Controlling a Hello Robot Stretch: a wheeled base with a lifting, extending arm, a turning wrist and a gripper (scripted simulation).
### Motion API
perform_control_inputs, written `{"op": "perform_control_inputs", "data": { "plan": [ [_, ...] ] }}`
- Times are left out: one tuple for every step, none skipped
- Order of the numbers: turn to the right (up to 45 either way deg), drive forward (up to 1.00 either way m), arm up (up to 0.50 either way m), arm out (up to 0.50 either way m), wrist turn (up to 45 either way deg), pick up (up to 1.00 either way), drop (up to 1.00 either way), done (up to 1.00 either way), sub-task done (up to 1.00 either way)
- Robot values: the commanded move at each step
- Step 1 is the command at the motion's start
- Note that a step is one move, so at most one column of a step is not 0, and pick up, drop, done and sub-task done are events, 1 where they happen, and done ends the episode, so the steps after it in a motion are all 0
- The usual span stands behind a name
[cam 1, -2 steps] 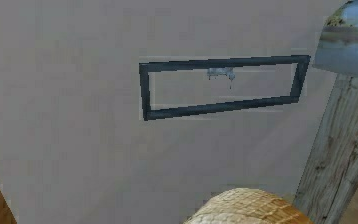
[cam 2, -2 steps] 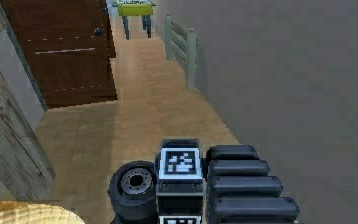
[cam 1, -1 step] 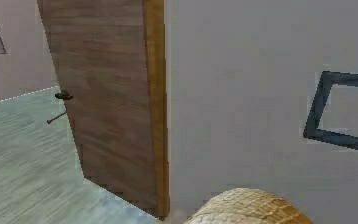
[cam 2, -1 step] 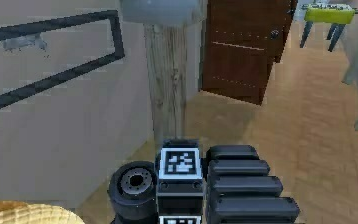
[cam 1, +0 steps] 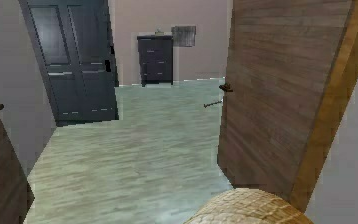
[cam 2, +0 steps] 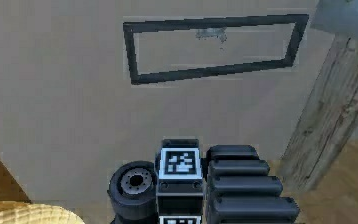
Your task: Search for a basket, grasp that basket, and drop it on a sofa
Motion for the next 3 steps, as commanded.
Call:
{"op": "perform_control_inputs", "data": {
  "plan": [
    [-15.0,0.00,0.00,0.00,0.0,0.00,0.00,0.00,0.00],
    [0.0,0.10,0.00,0.00,0.0,0.00,0.00,0.00,0.00],
    [9.0,0.00,0.00,0.00,0.0,0.00,0.00,0.00,0.00]
  ]
}}
